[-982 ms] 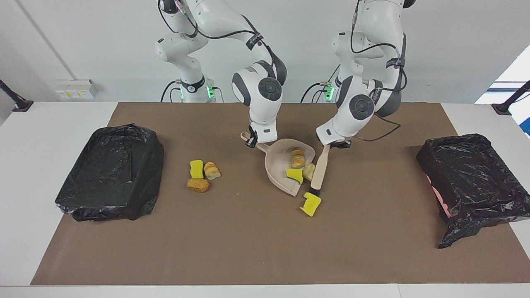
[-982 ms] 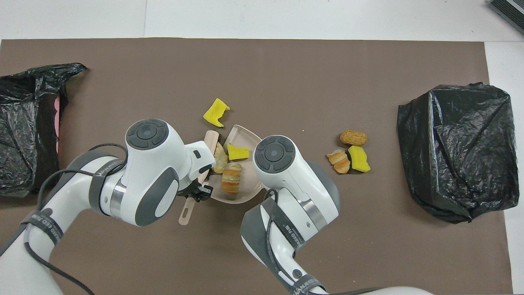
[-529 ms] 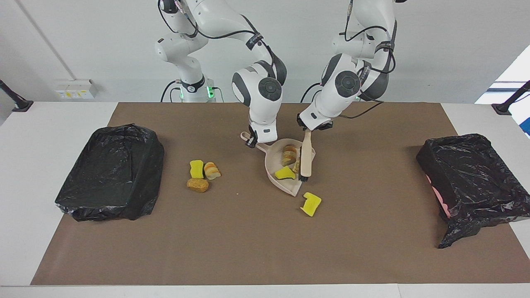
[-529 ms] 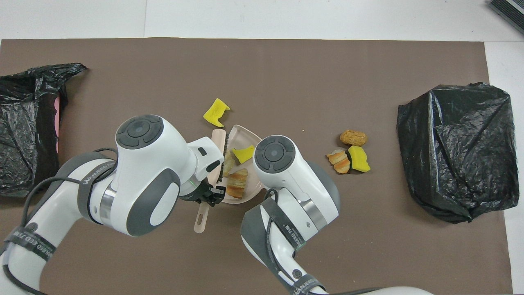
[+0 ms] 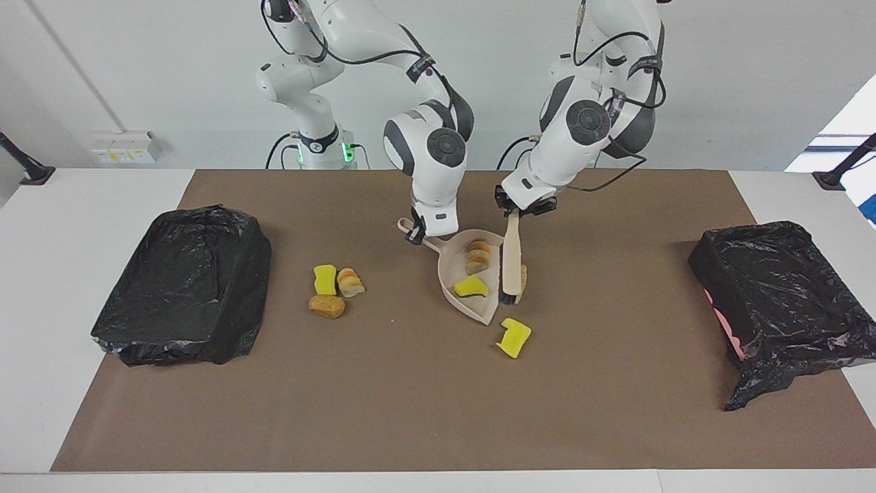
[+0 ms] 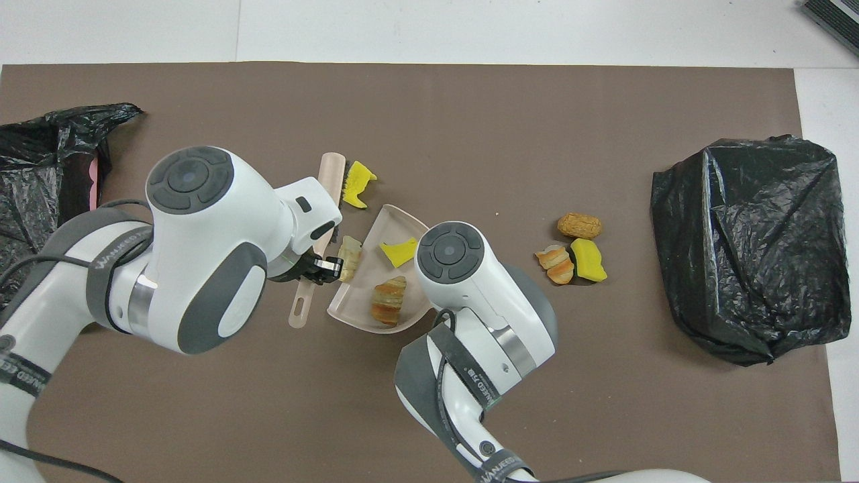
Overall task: Sweep and dump trash in bin
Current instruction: 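Move the brush farther out and sweep more pieces toward the dustpan, then brush the remaining pieces into the dustpan with the left gripper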
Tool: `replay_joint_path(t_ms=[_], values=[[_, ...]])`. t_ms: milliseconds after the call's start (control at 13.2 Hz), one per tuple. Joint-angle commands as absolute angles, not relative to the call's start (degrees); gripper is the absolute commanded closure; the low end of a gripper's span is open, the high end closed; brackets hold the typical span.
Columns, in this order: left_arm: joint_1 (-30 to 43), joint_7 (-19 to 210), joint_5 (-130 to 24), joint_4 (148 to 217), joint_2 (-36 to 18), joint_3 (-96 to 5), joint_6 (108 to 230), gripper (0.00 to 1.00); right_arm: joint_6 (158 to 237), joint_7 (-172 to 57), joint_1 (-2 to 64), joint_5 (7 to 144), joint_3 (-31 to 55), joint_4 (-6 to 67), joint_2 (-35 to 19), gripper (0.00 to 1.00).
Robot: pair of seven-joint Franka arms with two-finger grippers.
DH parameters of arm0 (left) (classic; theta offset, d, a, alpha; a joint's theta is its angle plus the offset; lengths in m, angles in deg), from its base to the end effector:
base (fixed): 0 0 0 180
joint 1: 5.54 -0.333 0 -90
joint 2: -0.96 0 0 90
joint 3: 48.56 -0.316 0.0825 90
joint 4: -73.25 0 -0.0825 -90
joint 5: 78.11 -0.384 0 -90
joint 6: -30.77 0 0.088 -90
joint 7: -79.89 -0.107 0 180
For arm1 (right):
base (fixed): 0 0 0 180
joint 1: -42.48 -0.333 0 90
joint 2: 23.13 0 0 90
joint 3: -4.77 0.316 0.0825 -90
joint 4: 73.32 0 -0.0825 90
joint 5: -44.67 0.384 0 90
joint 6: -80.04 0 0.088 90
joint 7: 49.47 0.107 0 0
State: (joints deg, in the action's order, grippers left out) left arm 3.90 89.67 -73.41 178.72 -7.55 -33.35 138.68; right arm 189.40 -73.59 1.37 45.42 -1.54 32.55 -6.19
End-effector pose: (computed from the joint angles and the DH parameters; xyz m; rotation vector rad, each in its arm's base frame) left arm 0.5347 -0.2457 0.4403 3.0345 -0.3497 -0.2003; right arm 0.4895 0.3454 0.3490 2.6845 1.5079 -0.3556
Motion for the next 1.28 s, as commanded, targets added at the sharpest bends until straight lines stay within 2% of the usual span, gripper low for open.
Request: replay_joint_path(t_ms=[0,227,453,755,982,1208], values=[[3.3,85.9,-76.5,169.6,-16.1,-35.3,138.3,1.0,191.0,-71.9,1.8,44.2,-1.3,34.3,-7.3,1.0],[3.1,82.8,-84.0,163.8,-22.9,-35.2,139.2,1.0,191.0,-71.8,1.8,44.2,-1.3,34.3,-7.3,1.0],[3.2,77.4,-85.8,165.5,-24.0,-35.2,142.7,1.0,191.0,-71.8,1.8,44.2,-1.3,34.3,-7.3,1.0],[3.1,63.2,-85.6,172.5,-21.4,-35.2,141.0,1.0,191.0,-71.8,1.8,44.2,-1.3,34.3,-7.3,1.0],[2.4,59.2,-85.1,173.5,-19.3,-35.2,133.0,1.0,191.1,-71.9,1.8,44.3,-1.3,34.3,-7.3,1.0],[2.5,59.9,-80.4,182.8,-11.8,-35.2,130.8,1.0,191.1,-71.9,1.8,44.3,-1.3,34.3,-7.3,1.0]])
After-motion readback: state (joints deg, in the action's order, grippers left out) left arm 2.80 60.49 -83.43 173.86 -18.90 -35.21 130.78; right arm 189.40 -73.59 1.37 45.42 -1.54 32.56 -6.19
